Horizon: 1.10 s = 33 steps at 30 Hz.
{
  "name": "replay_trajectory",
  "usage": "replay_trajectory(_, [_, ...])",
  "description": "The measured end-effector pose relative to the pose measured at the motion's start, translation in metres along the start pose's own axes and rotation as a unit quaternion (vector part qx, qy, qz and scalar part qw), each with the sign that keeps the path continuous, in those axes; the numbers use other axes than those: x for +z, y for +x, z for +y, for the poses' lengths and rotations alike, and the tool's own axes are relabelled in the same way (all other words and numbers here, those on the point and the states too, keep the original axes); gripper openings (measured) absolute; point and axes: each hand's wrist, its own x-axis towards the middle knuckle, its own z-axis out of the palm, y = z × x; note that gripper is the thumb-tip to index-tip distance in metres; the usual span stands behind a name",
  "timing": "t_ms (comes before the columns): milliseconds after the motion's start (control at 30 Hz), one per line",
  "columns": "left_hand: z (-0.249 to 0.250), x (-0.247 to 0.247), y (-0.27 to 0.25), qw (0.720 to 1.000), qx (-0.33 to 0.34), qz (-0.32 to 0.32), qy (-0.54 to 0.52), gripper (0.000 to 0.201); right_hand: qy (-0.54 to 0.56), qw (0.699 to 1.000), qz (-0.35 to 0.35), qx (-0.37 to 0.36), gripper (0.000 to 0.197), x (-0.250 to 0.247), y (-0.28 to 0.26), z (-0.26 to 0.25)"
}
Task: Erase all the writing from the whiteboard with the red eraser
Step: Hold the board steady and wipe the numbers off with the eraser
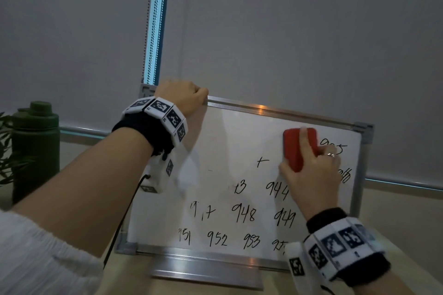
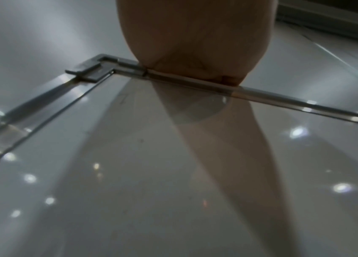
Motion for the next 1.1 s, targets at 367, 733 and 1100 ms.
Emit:
replay_trajectory(367, [0.003, -0.007, -0.004, 0.999, 0.007, -0.011, 0.029, 0.046, -0.012, 0.997, 0.044, -0.061, 0.074, -0.008, 0.005, 0.033])
replay_trajectory(733, [0.007, -0.012, -0.007, 0.999, 0.005, -0.027, 0.029, 0.051, -0.065, 0.964, 0.002, -0.256, 0.076, 0.004, -0.034, 0.004])
replay_trajectory(1100, [0.008, -0.009, -0.005, 0.999, -0.004, -0.027, 0.043, 0.047, -0.012, 0.997, -0.024, -0.079, 0.078, 0.004, -0.021, -0.027])
